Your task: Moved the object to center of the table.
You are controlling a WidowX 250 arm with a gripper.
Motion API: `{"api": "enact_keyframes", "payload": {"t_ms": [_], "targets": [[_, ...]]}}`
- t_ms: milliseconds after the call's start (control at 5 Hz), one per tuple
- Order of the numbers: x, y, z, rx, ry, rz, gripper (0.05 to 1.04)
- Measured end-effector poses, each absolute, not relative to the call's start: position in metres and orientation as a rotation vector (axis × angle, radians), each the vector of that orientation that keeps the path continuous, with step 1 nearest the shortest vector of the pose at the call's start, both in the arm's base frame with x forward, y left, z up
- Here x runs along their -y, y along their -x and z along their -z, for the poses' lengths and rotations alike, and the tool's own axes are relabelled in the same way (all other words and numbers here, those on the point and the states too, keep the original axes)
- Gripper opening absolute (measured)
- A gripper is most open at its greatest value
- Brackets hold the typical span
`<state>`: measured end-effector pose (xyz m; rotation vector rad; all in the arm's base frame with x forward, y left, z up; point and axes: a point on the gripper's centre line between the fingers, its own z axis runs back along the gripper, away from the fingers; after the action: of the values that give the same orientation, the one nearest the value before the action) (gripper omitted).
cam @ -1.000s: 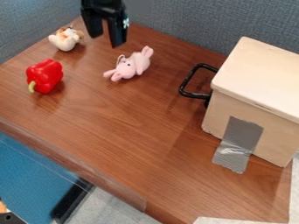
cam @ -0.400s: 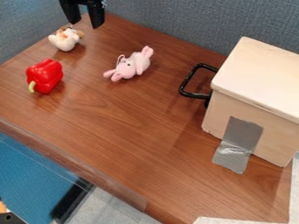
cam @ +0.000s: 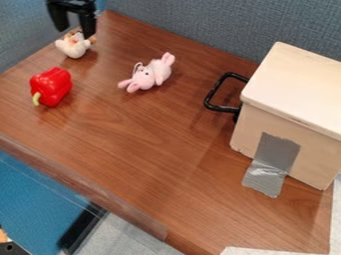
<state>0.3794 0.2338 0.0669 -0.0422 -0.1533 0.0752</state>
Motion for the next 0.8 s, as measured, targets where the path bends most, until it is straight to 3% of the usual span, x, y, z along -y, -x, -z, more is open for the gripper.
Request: {"api": "enact_keyframes", "payload": {"t_ms": [600,800], "targets": [[-0.235,-0.386,-0.023,0.086,-0.014,-0.096,1.001],[-0.225,-0.384,-0.013,0.057,-0.030,-0.086,0.948]]}}
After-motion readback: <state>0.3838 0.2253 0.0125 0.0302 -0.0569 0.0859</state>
